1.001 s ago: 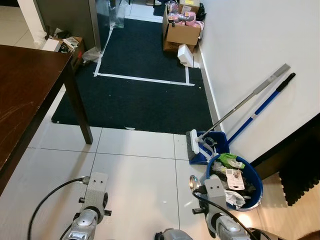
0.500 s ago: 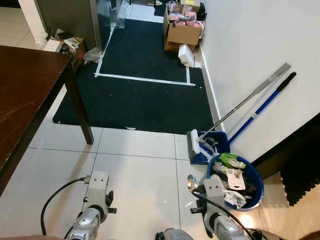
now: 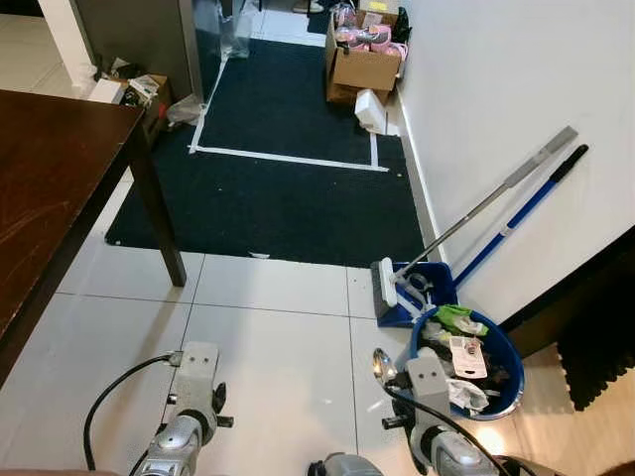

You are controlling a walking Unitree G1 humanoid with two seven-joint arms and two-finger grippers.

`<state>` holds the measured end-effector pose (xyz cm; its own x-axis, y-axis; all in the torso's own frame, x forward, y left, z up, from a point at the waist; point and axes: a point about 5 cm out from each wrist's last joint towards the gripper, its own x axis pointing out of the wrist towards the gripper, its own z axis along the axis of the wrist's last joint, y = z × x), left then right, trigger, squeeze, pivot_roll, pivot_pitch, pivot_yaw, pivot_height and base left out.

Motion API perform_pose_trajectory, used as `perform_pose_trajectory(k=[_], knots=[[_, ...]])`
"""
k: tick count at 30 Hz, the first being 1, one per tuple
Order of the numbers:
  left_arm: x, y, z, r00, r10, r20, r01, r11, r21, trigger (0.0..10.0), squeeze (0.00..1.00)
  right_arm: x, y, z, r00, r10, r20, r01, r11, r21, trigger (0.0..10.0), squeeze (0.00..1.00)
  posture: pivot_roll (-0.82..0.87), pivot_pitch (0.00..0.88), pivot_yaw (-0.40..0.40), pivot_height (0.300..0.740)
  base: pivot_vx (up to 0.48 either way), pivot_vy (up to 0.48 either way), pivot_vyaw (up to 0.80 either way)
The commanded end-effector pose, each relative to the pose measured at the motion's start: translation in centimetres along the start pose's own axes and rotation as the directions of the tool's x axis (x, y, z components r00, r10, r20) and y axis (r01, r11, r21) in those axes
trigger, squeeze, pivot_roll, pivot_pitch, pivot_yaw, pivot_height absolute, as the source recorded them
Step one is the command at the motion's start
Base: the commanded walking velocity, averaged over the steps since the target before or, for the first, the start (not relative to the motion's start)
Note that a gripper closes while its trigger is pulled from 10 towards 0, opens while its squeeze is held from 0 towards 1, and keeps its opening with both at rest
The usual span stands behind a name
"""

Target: Setting the table

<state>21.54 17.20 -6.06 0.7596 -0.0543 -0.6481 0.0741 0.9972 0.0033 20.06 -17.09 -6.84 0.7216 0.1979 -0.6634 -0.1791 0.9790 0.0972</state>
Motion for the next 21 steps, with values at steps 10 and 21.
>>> perform_pose_trajectory(k=[10,21], knots=[[-0.2,0.2,-1.3,0.996,0.021,-0.081,-0.015,0.997,0.081,10.0,0.0,-0.2,-0.4,-1.3,0.994,-0.045,-0.097,0.049,0.998,0.046,10.0,0.0,0.06,0.024,-0.047,0.74,0.0,0.0,0.0],[0.0,-0.1,-0.7,0.997,0.054,-0.056,-0.051,0.998,0.048,10.0,0.0,-0.3,-0.3,-1.3,0.995,-0.046,-0.093,0.043,0.999,-0.032,10.0,0.0,0.06,0.021,-0.062,0.74,0.0,0.0,0.0]])
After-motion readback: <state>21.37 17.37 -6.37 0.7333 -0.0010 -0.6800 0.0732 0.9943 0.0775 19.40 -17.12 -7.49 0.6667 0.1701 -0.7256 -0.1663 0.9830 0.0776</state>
